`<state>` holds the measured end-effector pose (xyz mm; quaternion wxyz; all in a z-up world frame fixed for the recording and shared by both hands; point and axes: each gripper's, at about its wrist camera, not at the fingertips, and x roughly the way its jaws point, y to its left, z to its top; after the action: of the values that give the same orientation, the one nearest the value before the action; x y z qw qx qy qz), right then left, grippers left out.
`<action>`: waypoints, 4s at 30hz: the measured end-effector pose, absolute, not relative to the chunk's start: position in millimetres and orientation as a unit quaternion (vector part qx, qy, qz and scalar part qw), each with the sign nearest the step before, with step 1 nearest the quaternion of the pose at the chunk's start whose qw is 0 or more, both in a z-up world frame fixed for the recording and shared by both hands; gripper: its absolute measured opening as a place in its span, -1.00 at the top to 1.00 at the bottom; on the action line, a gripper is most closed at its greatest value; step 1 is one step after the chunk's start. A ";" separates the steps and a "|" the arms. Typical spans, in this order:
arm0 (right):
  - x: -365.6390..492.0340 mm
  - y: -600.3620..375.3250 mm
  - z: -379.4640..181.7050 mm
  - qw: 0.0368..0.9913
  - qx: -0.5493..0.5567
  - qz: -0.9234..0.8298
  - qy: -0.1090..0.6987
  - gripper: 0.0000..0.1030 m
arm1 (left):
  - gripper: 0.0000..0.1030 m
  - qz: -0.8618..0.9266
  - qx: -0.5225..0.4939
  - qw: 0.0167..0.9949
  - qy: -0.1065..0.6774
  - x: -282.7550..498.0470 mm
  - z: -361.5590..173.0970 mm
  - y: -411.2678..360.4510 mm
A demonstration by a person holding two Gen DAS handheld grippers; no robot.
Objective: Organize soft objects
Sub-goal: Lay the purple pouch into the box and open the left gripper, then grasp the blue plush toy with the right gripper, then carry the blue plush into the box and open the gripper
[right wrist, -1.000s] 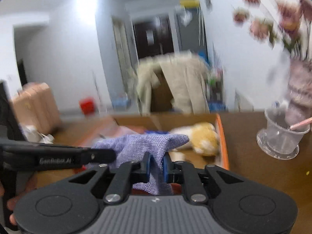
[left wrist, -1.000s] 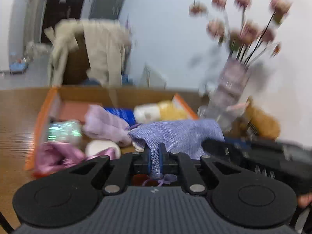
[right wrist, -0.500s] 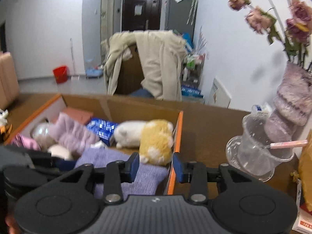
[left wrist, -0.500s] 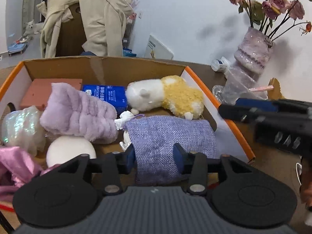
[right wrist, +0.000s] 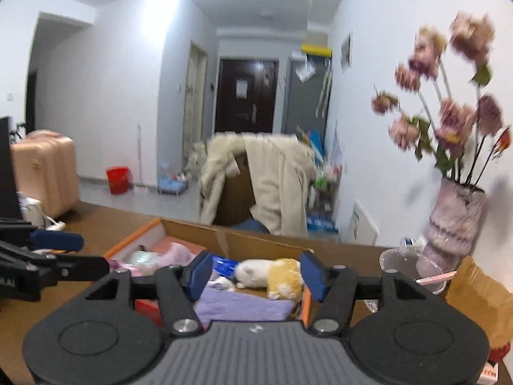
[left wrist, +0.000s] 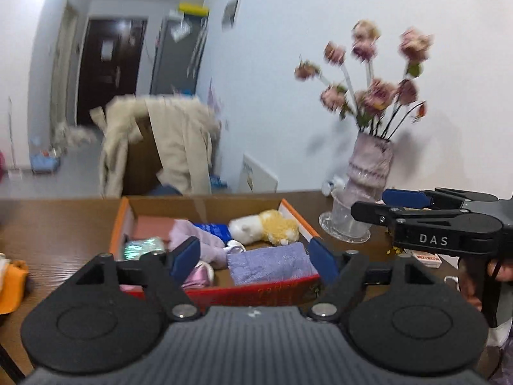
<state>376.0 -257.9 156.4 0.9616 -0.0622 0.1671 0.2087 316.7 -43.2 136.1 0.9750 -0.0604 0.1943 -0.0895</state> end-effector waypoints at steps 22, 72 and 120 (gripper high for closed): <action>213.9 -258.4 67.8 0.962 -0.026 0.199 0.185 -0.66 | -0.72 -0.069 -0.062 0.975 0.200 173.5 46.2 -37.8; 418.3 -218.1 -21.6 0.856 0.234 0.283 0.364 0.32 | 0.15 -0.080 -0.339 0.888 0.300 346.2 -28.0 9.7; 507.4 -218.7 65.0 0.928 0.086 0.170 0.320 0.77 | 0.33 -0.119 -0.148 0.945 0.267 448.0 58.4 -8.9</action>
<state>507.4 -218.7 65.0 0.9282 0.0856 0.3195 0.1702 448.0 -8.9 58.4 0.9449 -0.1476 0.2667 -0.1194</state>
